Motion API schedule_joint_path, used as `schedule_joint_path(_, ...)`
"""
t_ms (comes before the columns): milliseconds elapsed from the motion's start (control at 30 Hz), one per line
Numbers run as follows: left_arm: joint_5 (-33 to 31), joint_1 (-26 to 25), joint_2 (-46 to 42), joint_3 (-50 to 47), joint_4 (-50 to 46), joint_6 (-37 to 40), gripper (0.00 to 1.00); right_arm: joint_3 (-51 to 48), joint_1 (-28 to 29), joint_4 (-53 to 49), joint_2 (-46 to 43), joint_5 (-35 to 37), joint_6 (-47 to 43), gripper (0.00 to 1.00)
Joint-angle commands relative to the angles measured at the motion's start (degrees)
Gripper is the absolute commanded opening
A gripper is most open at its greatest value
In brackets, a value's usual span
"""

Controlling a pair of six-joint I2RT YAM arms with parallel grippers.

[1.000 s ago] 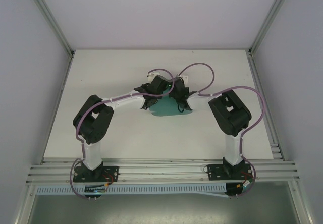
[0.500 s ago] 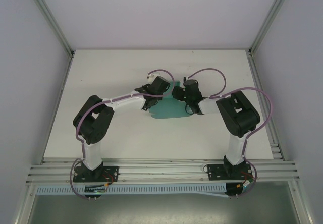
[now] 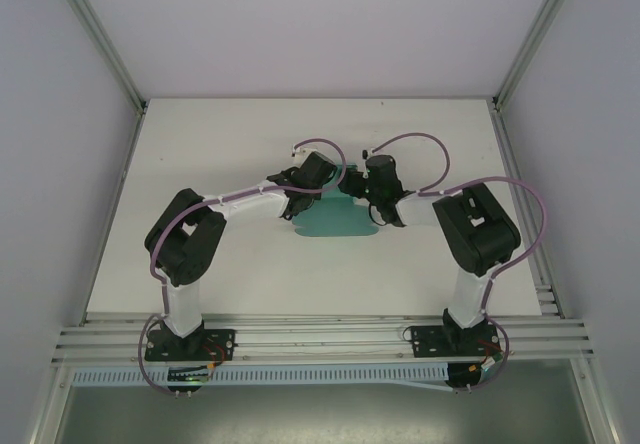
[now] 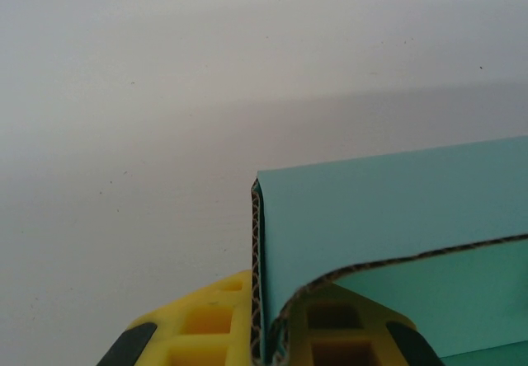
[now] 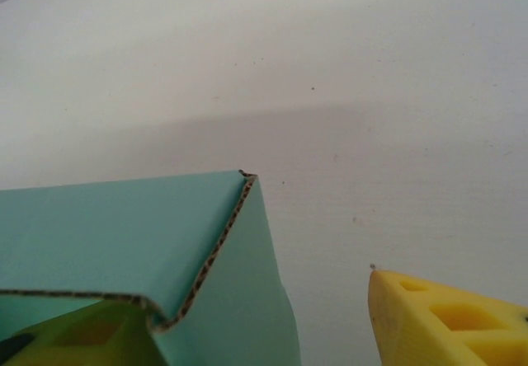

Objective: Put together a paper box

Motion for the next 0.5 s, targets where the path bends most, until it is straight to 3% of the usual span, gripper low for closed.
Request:
schedule_joint_path(0,-0.3,-0.4,0.2,-0.3,-1.3,0.3,0.00,-1.2,-0.4,-2.4,-5.0,4.1,0.2,0.62)
schedule_joint_path(167,0.0,-0.5,0.2,-0.2,-1.0,0.5,0.00,0.3,-0.3,-8.3,-6.3,6.2,-1.1,0.62)
schedule_joint_path(467,-0.4,-0.4,0.7,0.5,-2.0,0.6,0.00,4.1,0.6,-13.1,-2.9,5.7,-1.3,0.49)
